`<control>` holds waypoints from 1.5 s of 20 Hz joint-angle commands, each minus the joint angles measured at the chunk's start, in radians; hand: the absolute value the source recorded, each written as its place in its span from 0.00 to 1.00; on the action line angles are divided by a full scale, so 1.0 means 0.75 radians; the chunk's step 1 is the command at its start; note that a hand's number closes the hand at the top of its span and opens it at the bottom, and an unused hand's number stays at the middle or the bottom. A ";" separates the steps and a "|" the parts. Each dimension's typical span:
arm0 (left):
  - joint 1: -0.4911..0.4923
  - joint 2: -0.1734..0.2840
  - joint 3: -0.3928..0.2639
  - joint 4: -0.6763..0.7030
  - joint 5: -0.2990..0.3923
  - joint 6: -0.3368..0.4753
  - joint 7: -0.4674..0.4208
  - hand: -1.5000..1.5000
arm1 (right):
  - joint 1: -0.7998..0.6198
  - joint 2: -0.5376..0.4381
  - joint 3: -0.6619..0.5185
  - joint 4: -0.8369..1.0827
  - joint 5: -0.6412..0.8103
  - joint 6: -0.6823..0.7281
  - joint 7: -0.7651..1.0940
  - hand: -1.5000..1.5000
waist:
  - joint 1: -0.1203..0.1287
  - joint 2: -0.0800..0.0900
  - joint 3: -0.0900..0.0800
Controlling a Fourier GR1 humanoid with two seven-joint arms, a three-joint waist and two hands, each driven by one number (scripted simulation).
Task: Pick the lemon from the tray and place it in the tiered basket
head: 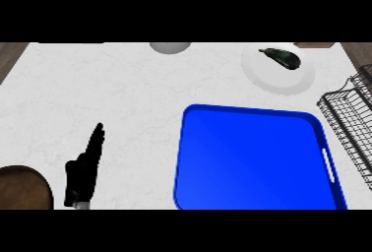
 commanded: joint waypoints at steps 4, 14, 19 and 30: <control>0.102 -0.014 -0.019 -0.029 -0.022 0.006 0.019 0.50 | -0.060 0.086 0.041 0.238 0.118 -0.190 0.039 1.00 | 0.003 0.006 -0.005; -0.005 0.019 0.067 0.109 0.036 -0.066 0.003 0.50 | -0.151 0.287 -0.185 0.344 -0.129 -0.563 -0.142 0.00 | -0.009 0.007 -0.005; 0.053 -0.062 -0.018 0.056 -0.038 0.014 0.019 0.50 | -0.164 0.352 -0.252 0.278 -0.222 -0.741 -0.215 0.00 | -0.014 0.003 -0.005; 0.027 0.009 0.078 0.052 0.006 -0.024 0.035 0.50 | 0.041 0.167 -0.557 -0.111 -0.107 -0.801 -0.039 0.00 | -0.067 -0.008 -0.008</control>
